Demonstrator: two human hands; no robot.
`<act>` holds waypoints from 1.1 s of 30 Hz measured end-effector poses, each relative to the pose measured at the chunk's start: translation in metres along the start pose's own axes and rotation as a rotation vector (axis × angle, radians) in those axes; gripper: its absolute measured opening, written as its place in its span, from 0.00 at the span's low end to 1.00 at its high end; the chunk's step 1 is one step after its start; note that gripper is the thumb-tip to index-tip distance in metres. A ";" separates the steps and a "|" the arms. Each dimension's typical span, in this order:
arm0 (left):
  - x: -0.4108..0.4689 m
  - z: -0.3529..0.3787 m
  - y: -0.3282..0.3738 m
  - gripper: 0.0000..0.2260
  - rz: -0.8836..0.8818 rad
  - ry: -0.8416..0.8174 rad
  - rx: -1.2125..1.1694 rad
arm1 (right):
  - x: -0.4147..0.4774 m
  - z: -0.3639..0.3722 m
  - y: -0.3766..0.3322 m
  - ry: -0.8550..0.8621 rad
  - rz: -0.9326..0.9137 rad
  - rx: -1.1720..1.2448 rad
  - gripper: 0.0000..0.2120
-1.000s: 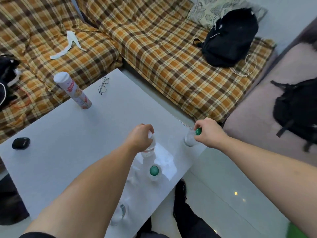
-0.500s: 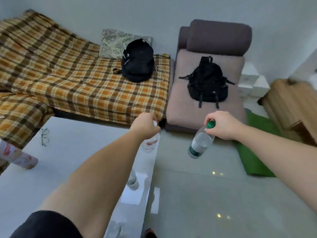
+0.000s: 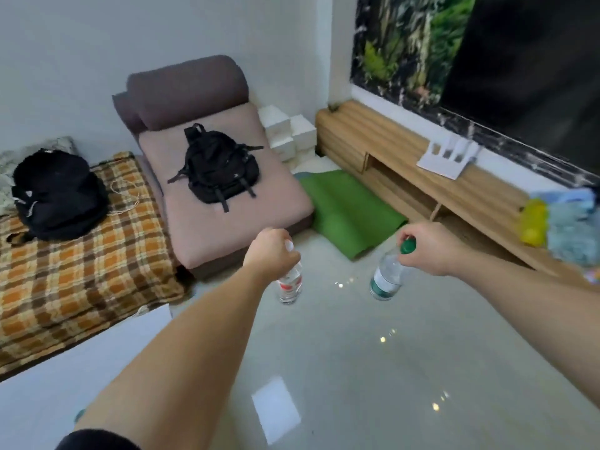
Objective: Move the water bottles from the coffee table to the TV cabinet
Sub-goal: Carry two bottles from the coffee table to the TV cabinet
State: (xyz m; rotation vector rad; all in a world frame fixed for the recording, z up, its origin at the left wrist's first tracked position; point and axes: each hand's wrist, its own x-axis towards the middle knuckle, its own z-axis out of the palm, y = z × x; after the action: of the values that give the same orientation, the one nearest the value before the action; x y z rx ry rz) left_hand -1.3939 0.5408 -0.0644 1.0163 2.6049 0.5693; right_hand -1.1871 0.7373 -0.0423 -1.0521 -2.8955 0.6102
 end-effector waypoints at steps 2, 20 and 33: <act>0.007 0.031 0.047 0.11 0.098 -0.087 0.003 | -0.034 -0.014 0.047 0.039 0.112 0.046 0.08; -0.119 0.247 0.373 0.12 0.963 -0.607 0.121 | -0.403 -0.017 0.250 0.253 1.126 0.117 0.06; -0.206 0.330 0.443 0.12 1.237 -0.774 0.345 | -0.493 0.004 0.296 0.248 1.225 0.382 0.05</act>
State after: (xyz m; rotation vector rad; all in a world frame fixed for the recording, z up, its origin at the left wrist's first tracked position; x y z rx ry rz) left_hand -0.8590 0.7813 -0.1277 2.3273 1.2040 -0.1102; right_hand -0.6229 0.6387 -0.0886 -2.4699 -1.5370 0.8495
